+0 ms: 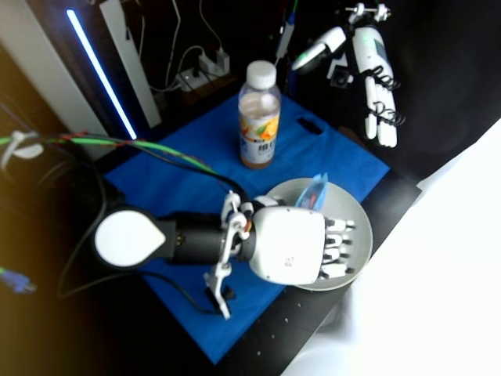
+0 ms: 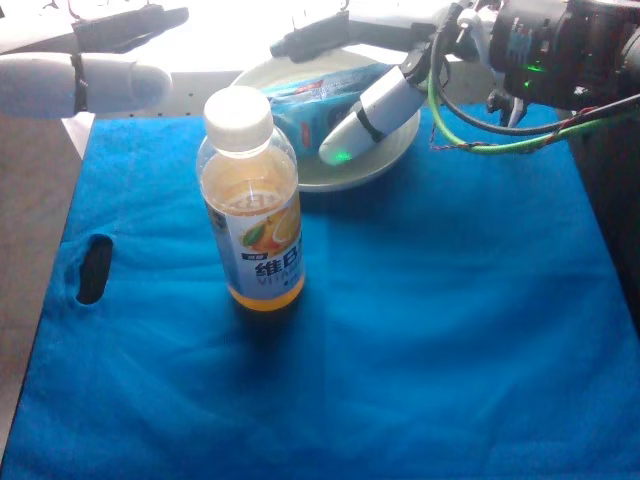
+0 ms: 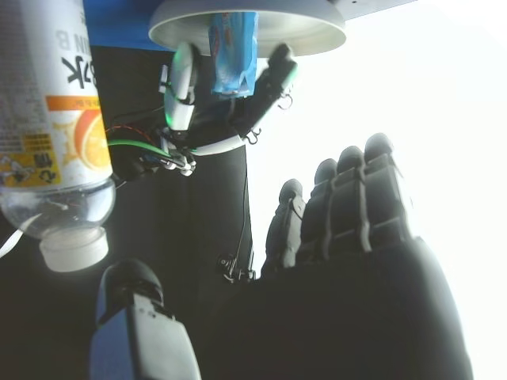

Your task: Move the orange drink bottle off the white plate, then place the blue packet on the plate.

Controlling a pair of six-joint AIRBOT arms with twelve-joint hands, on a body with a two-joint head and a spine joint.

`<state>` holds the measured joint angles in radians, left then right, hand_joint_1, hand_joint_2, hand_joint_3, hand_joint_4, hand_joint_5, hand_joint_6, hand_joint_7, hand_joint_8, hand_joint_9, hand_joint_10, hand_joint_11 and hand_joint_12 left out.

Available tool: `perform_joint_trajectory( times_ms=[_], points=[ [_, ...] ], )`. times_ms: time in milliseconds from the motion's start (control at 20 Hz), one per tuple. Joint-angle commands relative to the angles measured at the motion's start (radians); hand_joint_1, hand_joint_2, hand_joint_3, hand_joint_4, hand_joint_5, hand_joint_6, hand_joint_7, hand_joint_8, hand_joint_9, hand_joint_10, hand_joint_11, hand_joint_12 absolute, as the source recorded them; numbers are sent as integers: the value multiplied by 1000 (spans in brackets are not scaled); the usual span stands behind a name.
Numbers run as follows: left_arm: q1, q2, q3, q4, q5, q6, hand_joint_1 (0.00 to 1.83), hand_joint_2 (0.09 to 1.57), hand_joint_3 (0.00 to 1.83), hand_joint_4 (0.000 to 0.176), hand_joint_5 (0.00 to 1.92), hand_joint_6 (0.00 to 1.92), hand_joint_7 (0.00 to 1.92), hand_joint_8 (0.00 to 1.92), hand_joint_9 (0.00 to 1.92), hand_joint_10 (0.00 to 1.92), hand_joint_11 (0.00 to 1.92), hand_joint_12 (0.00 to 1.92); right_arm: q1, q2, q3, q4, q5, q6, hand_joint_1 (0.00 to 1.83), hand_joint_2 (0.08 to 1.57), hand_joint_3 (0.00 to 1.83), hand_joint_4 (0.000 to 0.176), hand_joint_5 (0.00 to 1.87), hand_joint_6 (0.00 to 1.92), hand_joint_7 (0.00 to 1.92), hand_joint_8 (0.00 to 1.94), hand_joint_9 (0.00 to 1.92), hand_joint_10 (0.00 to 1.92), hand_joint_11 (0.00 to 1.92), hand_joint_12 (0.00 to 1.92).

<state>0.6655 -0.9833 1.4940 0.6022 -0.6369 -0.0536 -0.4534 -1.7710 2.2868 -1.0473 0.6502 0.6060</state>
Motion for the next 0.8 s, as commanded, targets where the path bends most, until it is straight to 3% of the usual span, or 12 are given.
perform_joint_trajectory(
  times_ms=[0,50,100,150,200,300,350,400,500,650,700,750],
  points=[
    [6,-3,9,-59,-76,-10,169,802,0,143,0,0,0,0,0,0,0,0,14,10,-10,76,79,10,863,584,0,175,61,0,118,0,135,4,0,721],
    [19,-4,13,-74,-79,-10,169,802,0,143,0,0,0,0,0,0,0,0,19,27,-29,84,92,9,863,584,0,175,61,0,118,0,135,4,0,721],
    [25,-2,15,-85,-80,-10,28,824,1,175,0,0,0,0,0,0,0,0,28,57,-69,106,103,-12,847,611,3,176,1,0,12,1,11,4,0,243],
    [26,3,17,-91,-75,-9,20,831,4,176,0,0,0,0,0,0,0,0,44,110,-142,127,103,-67,833,609,1,176,0,0,2,0,1,0,0,48],
    [26,5,18,-93,-72,-7,30,834,5,164,0,0,0,0,0,0,0,0,53,133,-173,127,103,-89,825,546,0,176,0,0,0,0,0,0,0,9],
    [33,10,19,-122,-68,17,50,846,8,112,0,0,0,0,0,0,0,0,87,205,-281,126,94,-153,835,559,0,176,0,0,0,0,0,0,0,0],
    [40,13,19,-148,-75,28,144,787,0,148,0,0,0,0,0,0,0,0,108,235,-325,126,95,-174,861,539,0,176,0,0,0,0,0,0,0,0],
    [44,16,19,-164,-82,31,173,767,0,170,0,0,0,0,0,0,0,0,123,259,-357,126,95,-196,825,526,0,176,0,0,0,0,0,0,0,0],
    [49,24,17,-209,-101,56,224,769,0,176,0,0,0,0,0,0,0,0,152,337,-449,152,94,-270,776,554,0,176,0,0,0,0,0,0,0,0],
    [52,42,6,-276,-136,100,134,803,5,176,0,0,0,0,0,0,0,0,169,406,-525,162,95,-308,731,512,0,176,0,0,0,0,0,0,42,20],
    [59,53,-6,-300,-151,121,99,839,18,174,0,0,0,0,0,0,0,0,169,433,-557,177,94,-340,735,530,0,176,0,0,0,0,0,0,8,3],
    [65,62,-16,-315,-163,137,71,851,20,157,0,0,0,0,0,0,0,0,169,447,-573,182,94,-352,739,542,0,176,0,0,0,0,0,0,1,0]
  ],
)
